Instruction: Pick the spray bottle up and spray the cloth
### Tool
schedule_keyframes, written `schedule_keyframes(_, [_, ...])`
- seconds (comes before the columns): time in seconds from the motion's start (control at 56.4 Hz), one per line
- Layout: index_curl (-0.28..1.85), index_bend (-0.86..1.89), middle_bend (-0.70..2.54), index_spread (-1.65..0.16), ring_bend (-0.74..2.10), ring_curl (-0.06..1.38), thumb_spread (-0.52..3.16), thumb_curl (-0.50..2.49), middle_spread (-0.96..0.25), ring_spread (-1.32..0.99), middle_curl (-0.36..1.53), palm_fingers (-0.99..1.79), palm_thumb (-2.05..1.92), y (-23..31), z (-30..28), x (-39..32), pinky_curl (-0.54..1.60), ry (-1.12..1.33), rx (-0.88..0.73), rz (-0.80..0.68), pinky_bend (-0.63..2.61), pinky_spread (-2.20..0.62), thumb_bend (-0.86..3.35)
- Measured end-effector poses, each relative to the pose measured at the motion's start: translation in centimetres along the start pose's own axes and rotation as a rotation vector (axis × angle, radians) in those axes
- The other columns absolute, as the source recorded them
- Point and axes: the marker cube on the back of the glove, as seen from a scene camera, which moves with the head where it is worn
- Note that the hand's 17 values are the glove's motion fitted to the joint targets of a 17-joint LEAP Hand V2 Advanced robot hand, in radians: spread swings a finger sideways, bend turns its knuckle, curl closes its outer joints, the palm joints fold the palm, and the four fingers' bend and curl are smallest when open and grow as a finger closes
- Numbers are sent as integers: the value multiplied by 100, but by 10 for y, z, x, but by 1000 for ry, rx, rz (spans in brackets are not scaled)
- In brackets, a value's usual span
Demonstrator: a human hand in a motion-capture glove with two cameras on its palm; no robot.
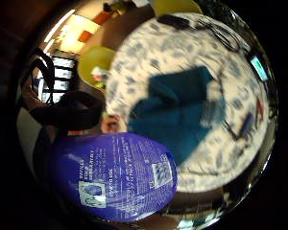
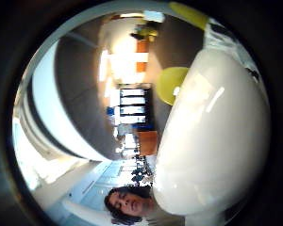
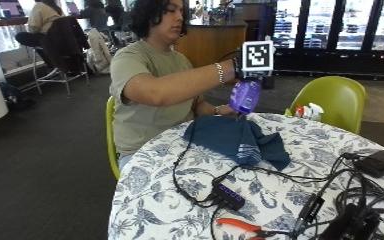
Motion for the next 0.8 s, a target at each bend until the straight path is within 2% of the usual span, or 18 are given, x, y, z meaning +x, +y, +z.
schedule_keyframes(0.053, [59, 25, 52, -26, 56, 48, 36, 77, -14, -13, 54, 131, 98, -5, 10, 3, 43, -111, -4, -69, 47, -23, -3])
schedule_keyframes(0.142, [59, 25, 52, -26, 55, 48, 36, 77, -14, -14, 54, 131, 99, -51, 30, 34, 43, -188, 251, -135, 46, -23, -3])
schedule_keyframes(0.23, [59, 25, 52, -26, 55, 48, 36, 77, -14, -14, 54, 130, 99, -46, 67, 53, 43, -288, 170, -208, 46, -22, -3])
schedule_keyframes(0.337, [59, 24, 51, -26, 54, 48, 37, 77, -14, -14, 54, 129, 99, -49, 101, 84, 43, -173, 166, -239, 46, -22, -3])
schedule_keyframes(0.443, [59, 24, 51, -26, 54, 48, 38, 77, -14, -13, 54, 129, 99, -55, 111, 83, 43, -262, 232, -262, 45, -23, -3])
schedule_keyframes(0.532, [60, 23, 51, -26, 54, 48, 39, 77, -14, -13, 54, 130, 98, -64, 114, 86, 42, -235, 304, -273, 44, -24, -4])
schedule_keyframes(0.603, [60, 23, 50, -27, 55, 48, 39, 77, -15, -14, 54, 131, 97, -63, 123, 95, 43, -161, 230, -284, 45, -26, -4])
schedule_keyframes(0.691, [60, 22, 50, -27, 56, 49, 39, 76, -15, -14, 53, 133, 96, -85, 130, 83, 43, -232, 306, -298, 46, -28, -4])
schedule_keyframes(0.797, [60, 22, 50, -27, 57, 49, 40, 76, -16, -15, 53, 133, 96, -94, 134, 83, 43, -236, 282, -303, 46, -29, -3])
